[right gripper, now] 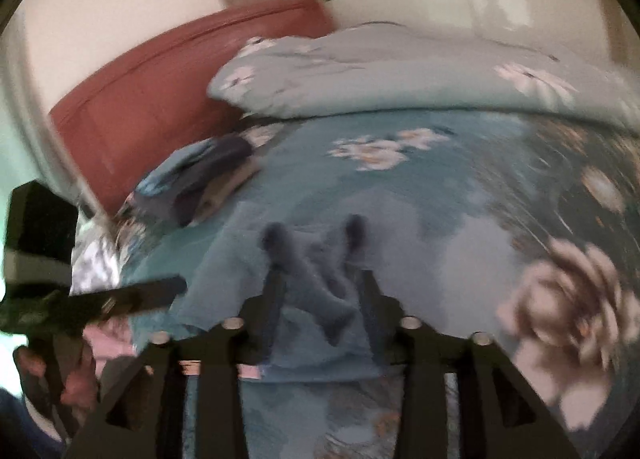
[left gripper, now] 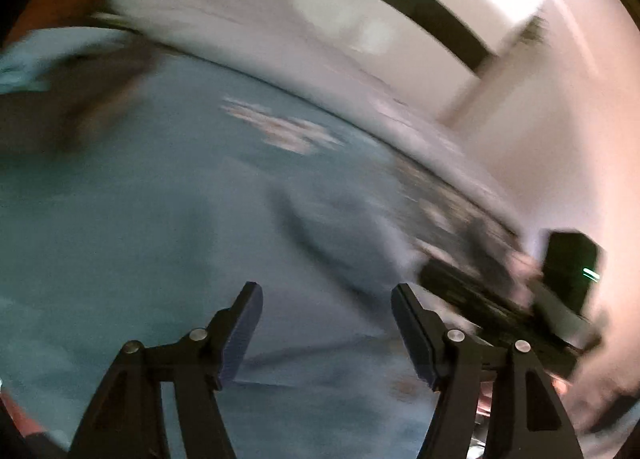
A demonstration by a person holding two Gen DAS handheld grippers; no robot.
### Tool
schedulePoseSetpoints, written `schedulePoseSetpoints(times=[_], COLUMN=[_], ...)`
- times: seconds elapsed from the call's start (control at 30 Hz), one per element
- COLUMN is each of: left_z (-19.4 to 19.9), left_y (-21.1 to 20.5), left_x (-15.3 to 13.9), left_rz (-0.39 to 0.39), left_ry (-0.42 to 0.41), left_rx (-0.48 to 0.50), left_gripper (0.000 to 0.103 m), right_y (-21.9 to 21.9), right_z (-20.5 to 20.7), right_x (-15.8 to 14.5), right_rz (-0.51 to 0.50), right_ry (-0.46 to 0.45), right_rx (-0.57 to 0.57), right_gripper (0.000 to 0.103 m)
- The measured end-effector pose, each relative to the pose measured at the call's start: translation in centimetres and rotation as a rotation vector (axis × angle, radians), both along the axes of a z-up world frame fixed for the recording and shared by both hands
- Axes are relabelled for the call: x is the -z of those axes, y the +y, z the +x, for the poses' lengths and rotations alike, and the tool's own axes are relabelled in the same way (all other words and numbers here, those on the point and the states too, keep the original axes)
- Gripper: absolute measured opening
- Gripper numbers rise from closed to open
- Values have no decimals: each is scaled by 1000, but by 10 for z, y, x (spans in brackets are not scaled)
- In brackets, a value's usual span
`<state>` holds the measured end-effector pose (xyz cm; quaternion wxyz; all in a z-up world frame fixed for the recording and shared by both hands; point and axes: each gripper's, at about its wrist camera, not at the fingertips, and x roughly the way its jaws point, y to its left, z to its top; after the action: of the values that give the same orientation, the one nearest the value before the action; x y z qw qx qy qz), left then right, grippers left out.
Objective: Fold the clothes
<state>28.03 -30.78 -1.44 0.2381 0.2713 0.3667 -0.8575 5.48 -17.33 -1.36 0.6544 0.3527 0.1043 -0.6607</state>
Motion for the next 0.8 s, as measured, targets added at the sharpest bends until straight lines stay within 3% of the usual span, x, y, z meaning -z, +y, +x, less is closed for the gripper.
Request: schedulePoseSetpoints(times=[0.13,0.27,0.5,0.53,0.67,0.8], left_z=[18,19,19,20,21,20], left_y=[-29,-34,-31,-32,-33,-36], left_x=[19,43,56,56,58,60], left_rz=[35,92,117,124,132,137], left_ry=[-80,-115,-119,-118,-112,-106], left_rx=[-112,-112,-89,-87,-82,-76], left_gripper=[71,71,71,71,71,71], right_y=[-34,-57,-66,-67,-69,-61], right_z=[17,18,19,21,22,-2], right_x=[2,6,11,12,13,0], right_rz=[33,89,113,123,145,117], right_ry=[54,143,65,71,70,66], right_rx=[-123,-120,-178,-179,-164,-49], right_gripper=[54,55,55,53,21,19])
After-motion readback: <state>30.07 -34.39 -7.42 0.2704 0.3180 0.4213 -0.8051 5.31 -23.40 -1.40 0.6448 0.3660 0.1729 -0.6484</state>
